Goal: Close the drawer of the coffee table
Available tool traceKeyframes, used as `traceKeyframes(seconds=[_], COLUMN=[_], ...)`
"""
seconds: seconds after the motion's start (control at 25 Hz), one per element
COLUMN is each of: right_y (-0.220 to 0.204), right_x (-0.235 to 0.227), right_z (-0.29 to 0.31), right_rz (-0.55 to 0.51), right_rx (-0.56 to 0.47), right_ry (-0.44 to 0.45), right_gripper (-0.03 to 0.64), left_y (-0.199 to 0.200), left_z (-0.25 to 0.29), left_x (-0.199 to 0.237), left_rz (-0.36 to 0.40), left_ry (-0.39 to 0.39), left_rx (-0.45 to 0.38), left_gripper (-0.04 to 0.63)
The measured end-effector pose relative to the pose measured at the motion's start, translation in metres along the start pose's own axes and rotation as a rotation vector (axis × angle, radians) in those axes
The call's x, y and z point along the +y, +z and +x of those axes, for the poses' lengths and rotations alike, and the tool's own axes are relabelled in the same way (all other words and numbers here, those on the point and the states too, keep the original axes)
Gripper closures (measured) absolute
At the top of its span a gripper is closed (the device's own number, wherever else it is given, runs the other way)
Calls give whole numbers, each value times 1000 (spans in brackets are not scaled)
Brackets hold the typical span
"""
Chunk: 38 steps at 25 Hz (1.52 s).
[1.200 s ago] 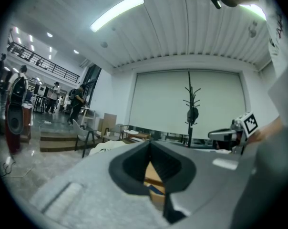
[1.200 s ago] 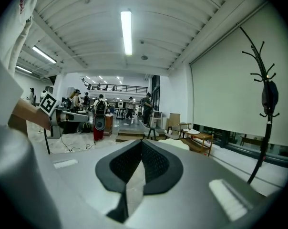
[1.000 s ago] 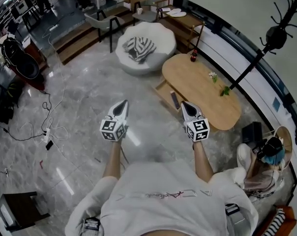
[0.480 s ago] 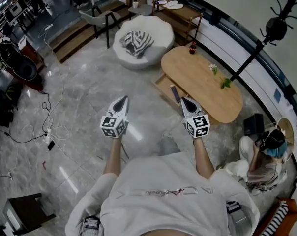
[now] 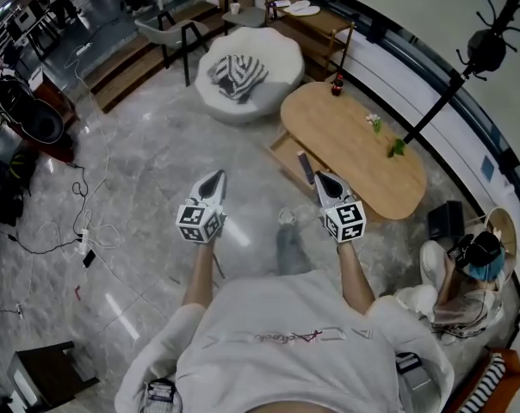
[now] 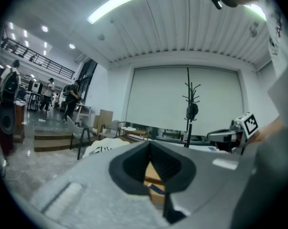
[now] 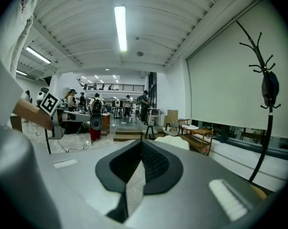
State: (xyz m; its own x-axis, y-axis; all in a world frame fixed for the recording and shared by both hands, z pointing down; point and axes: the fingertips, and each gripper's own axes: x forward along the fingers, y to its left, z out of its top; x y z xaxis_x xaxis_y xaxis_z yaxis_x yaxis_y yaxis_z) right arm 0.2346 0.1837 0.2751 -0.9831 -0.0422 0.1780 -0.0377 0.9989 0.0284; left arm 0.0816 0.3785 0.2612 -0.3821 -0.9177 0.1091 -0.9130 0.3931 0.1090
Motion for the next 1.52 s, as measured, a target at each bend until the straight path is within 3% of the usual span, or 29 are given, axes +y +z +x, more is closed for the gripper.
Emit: traceKeyframes(seconds=[0.44,1.08,1.52], right_y=[9,56,77], right_x=[-62,-198,-257], right_z=[76,234,323], right_rz=[10,-2,-10], right_rx=[6,10,-6], right_ry=[4,74,141], right_gripper=[612,612,612], left_y=[19,71,93], left_z=[94,270,347], left_x=[39,114,160], left_rz=[9,5,24], left_ry=[-9,54,114], left_rx=[4,2,-1], left_gripper=[595,595,595])
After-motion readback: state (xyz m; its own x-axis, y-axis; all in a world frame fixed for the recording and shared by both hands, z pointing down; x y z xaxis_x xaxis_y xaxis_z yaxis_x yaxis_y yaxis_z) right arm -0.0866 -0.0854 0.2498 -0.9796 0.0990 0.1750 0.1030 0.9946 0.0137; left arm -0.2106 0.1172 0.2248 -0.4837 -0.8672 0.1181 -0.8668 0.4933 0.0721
